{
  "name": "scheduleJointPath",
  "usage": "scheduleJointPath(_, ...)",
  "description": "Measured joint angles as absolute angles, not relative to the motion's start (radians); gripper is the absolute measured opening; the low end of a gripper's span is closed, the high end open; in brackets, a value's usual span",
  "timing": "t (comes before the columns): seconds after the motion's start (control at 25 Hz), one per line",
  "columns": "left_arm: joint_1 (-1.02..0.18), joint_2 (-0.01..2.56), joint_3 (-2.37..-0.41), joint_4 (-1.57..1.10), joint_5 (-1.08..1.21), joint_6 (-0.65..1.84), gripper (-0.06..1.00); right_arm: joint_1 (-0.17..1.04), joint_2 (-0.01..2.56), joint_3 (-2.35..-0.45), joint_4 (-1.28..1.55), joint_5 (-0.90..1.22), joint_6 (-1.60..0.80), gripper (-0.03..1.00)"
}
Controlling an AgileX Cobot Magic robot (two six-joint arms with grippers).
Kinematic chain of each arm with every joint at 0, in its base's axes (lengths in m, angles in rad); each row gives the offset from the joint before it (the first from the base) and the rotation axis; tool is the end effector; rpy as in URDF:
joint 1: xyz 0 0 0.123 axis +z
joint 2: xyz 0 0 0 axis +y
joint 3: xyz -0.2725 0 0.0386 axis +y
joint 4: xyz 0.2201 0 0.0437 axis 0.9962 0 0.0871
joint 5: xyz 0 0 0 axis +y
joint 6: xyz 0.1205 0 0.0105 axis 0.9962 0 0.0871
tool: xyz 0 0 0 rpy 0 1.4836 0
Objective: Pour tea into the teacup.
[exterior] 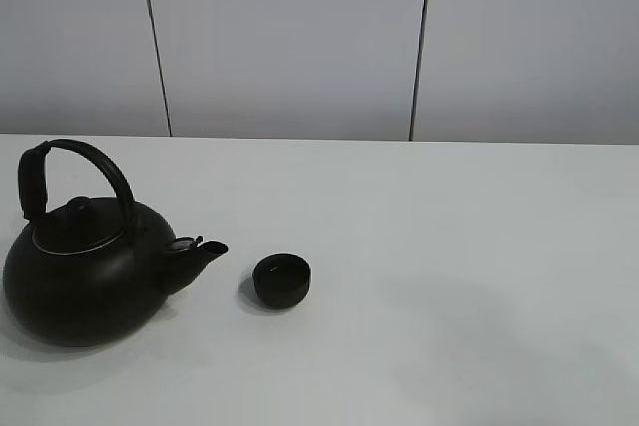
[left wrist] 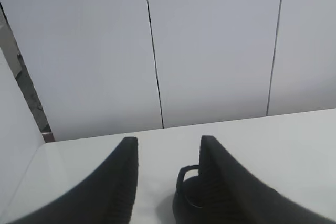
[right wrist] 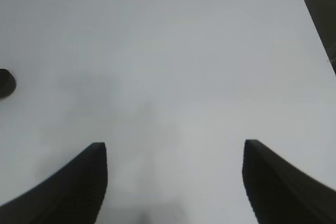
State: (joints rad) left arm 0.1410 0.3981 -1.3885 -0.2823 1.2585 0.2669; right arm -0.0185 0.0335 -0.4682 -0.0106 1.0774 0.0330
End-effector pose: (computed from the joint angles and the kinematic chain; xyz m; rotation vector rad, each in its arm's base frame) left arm -0.0322 -0.0370 0.4526 0.2280 1.7185 0.0014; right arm 0.0129 -0.0014 0.2392 0.0549 2.1255 -0.0043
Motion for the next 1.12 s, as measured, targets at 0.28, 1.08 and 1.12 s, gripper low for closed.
scheduleJointPath(0.28,0.141,0.052,-1.071,-0.239,1.288,0.193,0.28,-0.018,0.033,-0.468,-0.011,1.077,0.033,0.5)
scheduleJointPath(1.08,0.141,-0.018,-0.515,-0.167,1.2,0.161,0.28,-0.018,0.033,-0.468,-0.009,1.078,0.033,0.5)
scheduleJointPath(1.12,0.136,-0.018,-0.509,-0.17,1.19,0.172,0.28,-0.018,0.033,-0.468,-0.009,1.078,0.033,0.5)
